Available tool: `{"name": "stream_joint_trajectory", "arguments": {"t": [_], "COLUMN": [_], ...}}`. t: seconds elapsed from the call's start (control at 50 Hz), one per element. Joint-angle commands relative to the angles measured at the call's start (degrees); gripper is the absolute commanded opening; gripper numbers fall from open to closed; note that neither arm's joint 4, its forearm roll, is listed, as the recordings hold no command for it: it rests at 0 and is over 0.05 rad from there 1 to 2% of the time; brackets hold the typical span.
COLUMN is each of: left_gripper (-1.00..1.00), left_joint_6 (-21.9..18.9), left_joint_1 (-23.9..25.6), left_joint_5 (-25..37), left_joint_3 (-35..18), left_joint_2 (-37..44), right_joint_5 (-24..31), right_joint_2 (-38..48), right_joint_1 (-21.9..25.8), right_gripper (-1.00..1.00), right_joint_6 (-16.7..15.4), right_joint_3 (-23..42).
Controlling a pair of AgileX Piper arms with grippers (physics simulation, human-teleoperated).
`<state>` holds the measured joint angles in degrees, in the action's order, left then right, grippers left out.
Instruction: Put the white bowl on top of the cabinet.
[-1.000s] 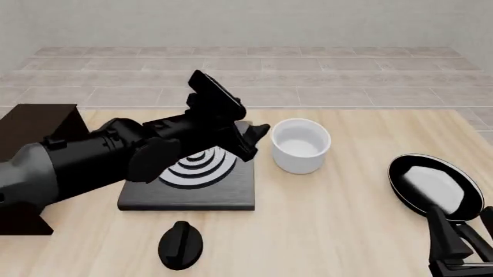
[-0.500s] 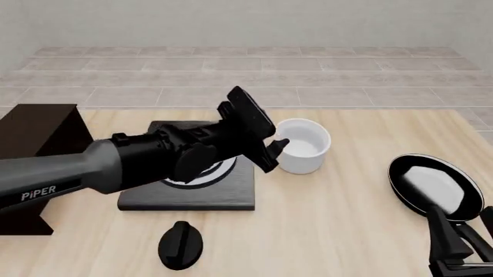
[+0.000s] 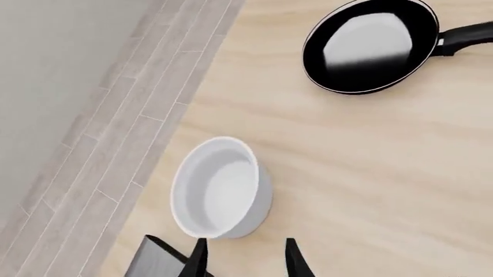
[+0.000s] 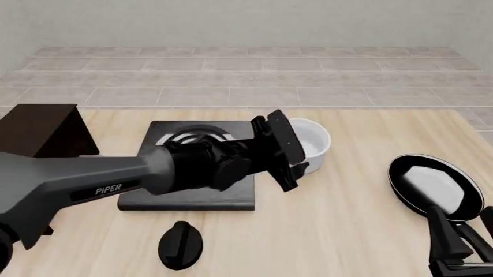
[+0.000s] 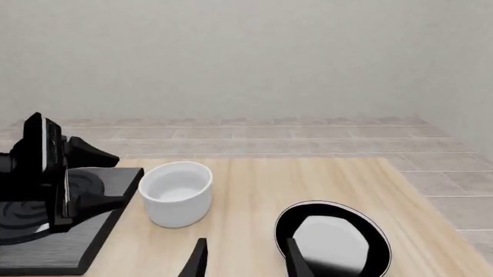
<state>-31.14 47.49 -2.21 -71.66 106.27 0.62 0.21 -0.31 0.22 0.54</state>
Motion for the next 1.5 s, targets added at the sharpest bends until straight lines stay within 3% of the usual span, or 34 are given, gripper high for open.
{"name": "stream_joint_trajectory", "arguments": {"t": [0.02,0.08,0.16,0.28,0.44,0.5,0.52,0.56,0.58,0.64,0.76,0.8,1.04,1.14,1.18,1.22,1.3,1.5], "left_gripper": [1.00,1.00,1.00,1.00,1.00,1.00,1.00,1.00,1.00,1.00,1.00,1.00,1.00,1.00,1.00,1.00,1.00,1.00], "left_joint_6": [-2.27,-3.35,0.17,-4.09,-3.79,-2.02,1.25,0.85,2.15,-0.31,-0.05,2.52,-2.75,-2.89,-8.64,-6.85,-8.81,-8.23], "left_joint_1": [-0.24,-1.52,-2.14,-1.12,-0.08,2.02,4.66,4.14,3.29,1.94,0.09,-1.13,-1.47,-1.22,-2.78,-2.98,-3.89,-3.27], "left_joint_5": [0.95,-2.28,-2.66,-0.65,2.16,2.62,4.71,1.95,2.32,0.60,-0.32,1.04,2.39,3.59,2.52,4.87,5.97,7.77], "left_joint_3": [-3.52,-3.32,-5.27,-7.38,-9.81,-9.89,-10.04,-9.17,-10.30,-9.94,-10.69,-13.01,-16.01,-17.12,-16.88,-19.28,-21.17,-22.45], "left_joint_2": [3.82,3.73,4.62,6.76,8.89,8.79,8.45,7.49,7.73,8.49,11.24,12.83,16.62,17.88,20.16,20.46,22.53,24.43], "right_joint_5": [0.11,0.21,0.12,-0.01,-0.04,0.22,0.18,0.08,-0.08,0.16,0.14,0.11,-0.12,0.09,0.01,-0.02,-0.12,0.06], "right_joint_2": [0.13,-0.12,0.12,0.02,-0.01,0.06,-0.02,-0.07,-0.02,0.08,-0.02,0.10,0.05,0.03,0.01,0.12,0.05,0.00], "right_joint_1": [-0.03,0.01,-0.03,-0.01,-0.01,-0.03,-0.01,0.00,0.00,-0.03,-0.01,-0.03,0.00,-0.01,0.00,-0.02,0.01,0.00], "right_gripper": [1.00,1.00,1.00,1.00,1.00,1.00,1.00,1.00,1.00,1.00,1.00,1.00,1.00,1.00,1.00,1.00,1.00,1.00], "right_joint_6": [0.27,-0.14,0.29,0.08,-0.02,0.25,0.06,-0.07,-0.07,0.26,0.06,0.27,-0.02,0.10,-0.01,0.18,0.01,0.03], "right_joint_3": [-0.01,0.22,-0.02,-0.06,-0.03,0.06,0.10,0.07,-0.04,0.02,0.07,-0.02,-0.06,0.03,0.03,-0.06,-0.10,0.03]}}
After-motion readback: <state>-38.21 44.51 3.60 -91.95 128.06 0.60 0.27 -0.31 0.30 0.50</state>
